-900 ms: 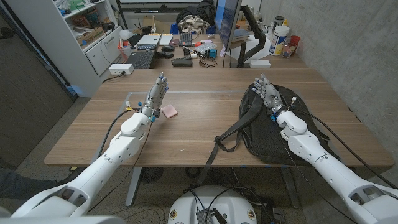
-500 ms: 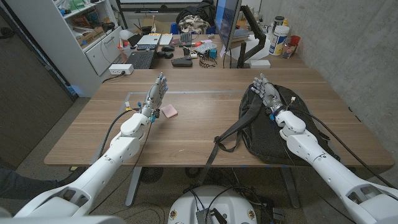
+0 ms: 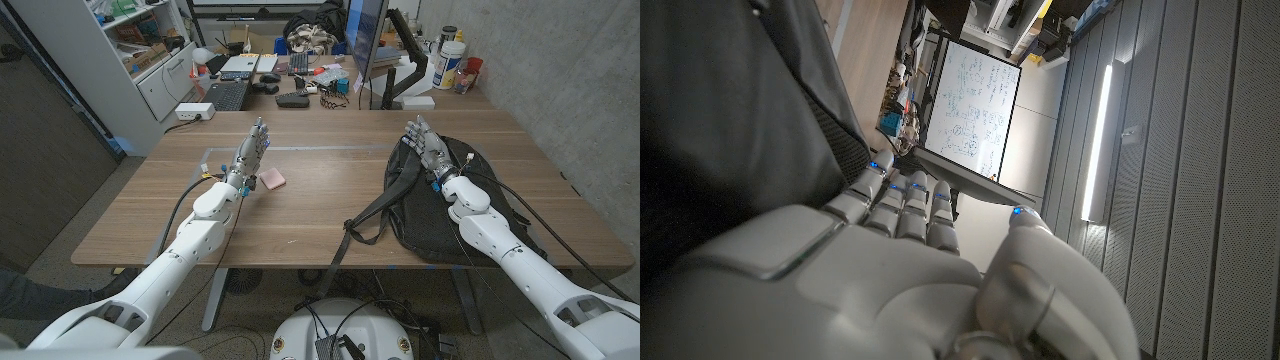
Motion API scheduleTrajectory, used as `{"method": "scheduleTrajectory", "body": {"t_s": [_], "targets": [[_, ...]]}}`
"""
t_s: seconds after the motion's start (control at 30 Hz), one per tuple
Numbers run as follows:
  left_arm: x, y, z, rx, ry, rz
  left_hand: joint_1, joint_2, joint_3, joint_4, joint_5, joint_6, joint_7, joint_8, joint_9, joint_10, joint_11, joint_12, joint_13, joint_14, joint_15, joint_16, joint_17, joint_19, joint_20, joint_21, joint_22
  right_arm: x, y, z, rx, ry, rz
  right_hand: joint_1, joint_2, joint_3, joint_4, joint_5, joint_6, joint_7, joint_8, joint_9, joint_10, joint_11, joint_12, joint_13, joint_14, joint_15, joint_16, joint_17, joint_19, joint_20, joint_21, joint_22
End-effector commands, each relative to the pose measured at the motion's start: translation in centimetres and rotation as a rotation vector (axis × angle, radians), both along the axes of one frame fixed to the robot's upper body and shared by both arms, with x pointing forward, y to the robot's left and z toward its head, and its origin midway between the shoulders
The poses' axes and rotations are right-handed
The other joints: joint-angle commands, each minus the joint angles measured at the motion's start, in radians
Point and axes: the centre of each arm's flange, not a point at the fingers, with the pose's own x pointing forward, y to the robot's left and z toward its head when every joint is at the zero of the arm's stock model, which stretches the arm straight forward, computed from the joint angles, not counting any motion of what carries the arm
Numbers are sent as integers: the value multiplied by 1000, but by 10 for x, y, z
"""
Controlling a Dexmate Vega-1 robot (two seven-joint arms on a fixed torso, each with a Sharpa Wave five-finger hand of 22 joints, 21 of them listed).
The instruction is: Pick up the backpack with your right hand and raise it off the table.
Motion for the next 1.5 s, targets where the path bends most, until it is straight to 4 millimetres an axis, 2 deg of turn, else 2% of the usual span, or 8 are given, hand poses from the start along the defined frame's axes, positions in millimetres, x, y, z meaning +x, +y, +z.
{"method": "scheduleTrajectory", "body": {"t_s": [0.03,0.8,1.07,1.33,1.5], "targets": [[2,1,1,7,4,-5,10,3,3,-2,5,2,5,3,5,-9,-2,6,5,-9,2,7,4,-10,-39,5,6,-9,2,10,-15,-42,-5,15,3,7,-4,5,10,-4,4,3,8,1,3,5,12,-2,5,3,10,-24,-5,6],[2,5,0,5,-3,-6,15,9,2,-4,3,5,3,4,5,-8,-2,6,5,-9,3,7,4,-11,-33,4,6,-23,3,33,-136,-141,-114,31,0,11,-18,4,12,-13,3,4,6,-8,0,6,15,-7,3,0,11,-22,-16,6],[1,7,0,6,-6,-4,17,10,2,-5,2,11,3,6,5,-8,0,6,5,-7,3,7,4,-11,-32,4,6,-27,4,40,-187,-181,-173,39,-1,13,-24,3,15,-18,4,4,-7,-23,-6,6,16,-14,1,0,12,-23,-23,6],[-1,9,0,2,-12,-2,19,11,1,-6,1,13,5,6,5,-8,1,6,5,-6,5,8,4,-6,-45,6,6,-29,2,47,-238,-199,-213,43,0,15,-28,2,17,-33,4,4,-15,-33,-9,6,18,-18,1,0,13,-23,-29,6],[-2,10,1,3,-15,0,21,12,1,-7,0,13,4,6,5,-8,-2,6,5,-7,5,7,4,-9,-40,5,6,-30,1,52,-288,-220,-258,47,0,16,-31,2,20,-36,5,4,-20,-39,-11,6,21,-22,1,-1,13,-23,-32,6]]}}
